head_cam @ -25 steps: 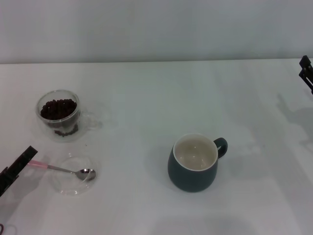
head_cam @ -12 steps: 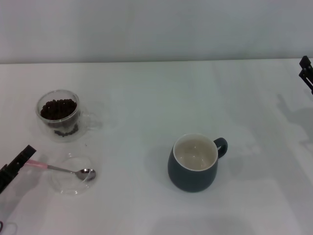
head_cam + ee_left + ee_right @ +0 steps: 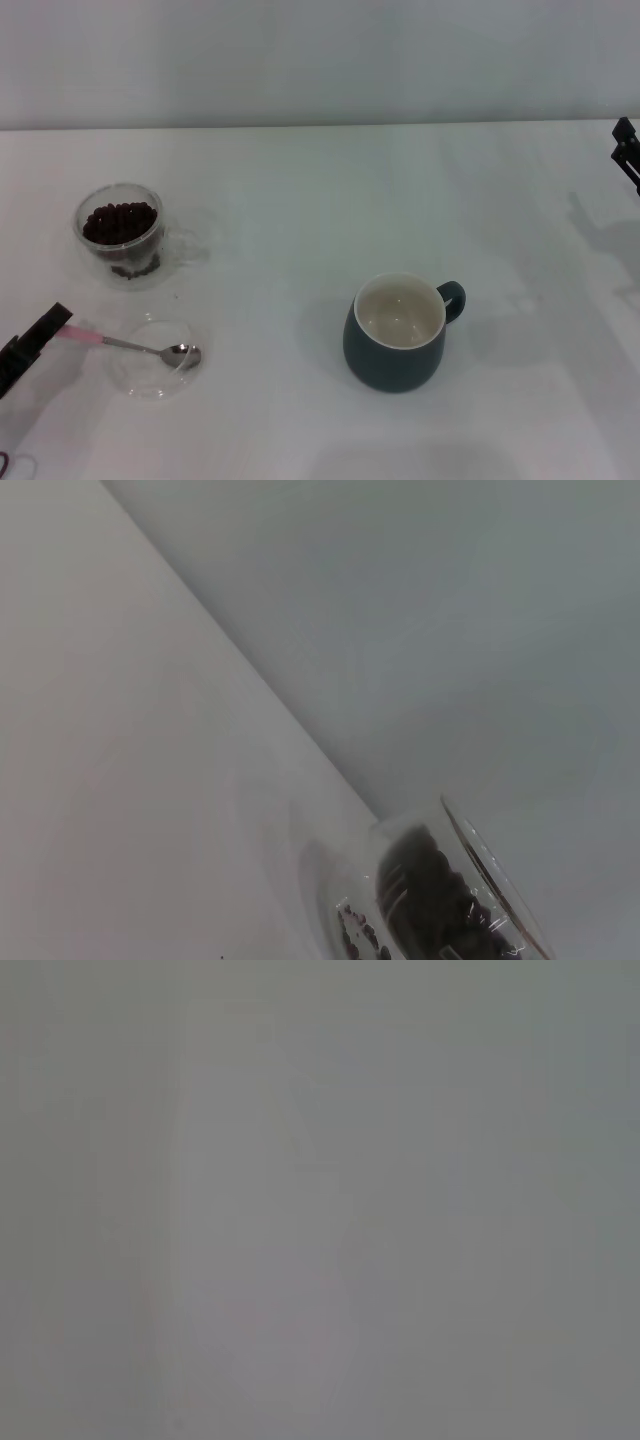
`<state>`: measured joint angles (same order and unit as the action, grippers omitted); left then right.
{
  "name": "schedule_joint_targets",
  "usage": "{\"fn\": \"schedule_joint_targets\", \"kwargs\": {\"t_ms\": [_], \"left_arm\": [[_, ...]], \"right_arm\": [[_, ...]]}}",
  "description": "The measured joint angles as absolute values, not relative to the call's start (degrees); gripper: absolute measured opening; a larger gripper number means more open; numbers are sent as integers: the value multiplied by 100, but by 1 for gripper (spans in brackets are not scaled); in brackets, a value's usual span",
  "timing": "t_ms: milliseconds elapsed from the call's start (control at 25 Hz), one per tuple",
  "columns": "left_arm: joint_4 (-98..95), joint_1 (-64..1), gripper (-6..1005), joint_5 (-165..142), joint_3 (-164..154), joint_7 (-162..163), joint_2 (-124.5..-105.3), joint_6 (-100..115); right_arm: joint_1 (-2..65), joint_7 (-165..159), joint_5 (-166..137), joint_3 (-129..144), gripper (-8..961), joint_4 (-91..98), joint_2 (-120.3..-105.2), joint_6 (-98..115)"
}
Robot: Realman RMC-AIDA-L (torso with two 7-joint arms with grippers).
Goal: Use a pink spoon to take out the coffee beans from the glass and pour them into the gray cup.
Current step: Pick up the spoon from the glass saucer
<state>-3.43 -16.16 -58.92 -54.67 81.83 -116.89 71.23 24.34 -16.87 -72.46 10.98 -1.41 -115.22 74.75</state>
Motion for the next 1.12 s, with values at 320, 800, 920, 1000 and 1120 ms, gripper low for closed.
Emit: {"fn": "schedule_joint_targets", "kwargs": {"t_ms": [320,800,920,1000,1120], "left_arm": [[-360,-1585,216,-5889,-5476,7979,-11689,7276],[-508,-1553,151,-5903,-5475,7971,-11636,7567],[-591,-1551,139,-5905,-5475,7974,-11616,7731],[-653,-1540,139,-5907,-5475,7983,-11607,7845],[-757,-1518,140,-5907,-5478,8075,-11576,7996]], "right_arm": [[2434,-1687,-7242,1098,876,-140,-11522,7397],[2434,-1687,-7194,1089,876,-140,-11522,7343],[2434,-1687,-7189,1090,876,-140,-11522,7339],[2435,-1687,-7181,1084,876,-136,-11522,7338],[2439,-1687,-7174,1037,876,-134,-11522,7338]]}}
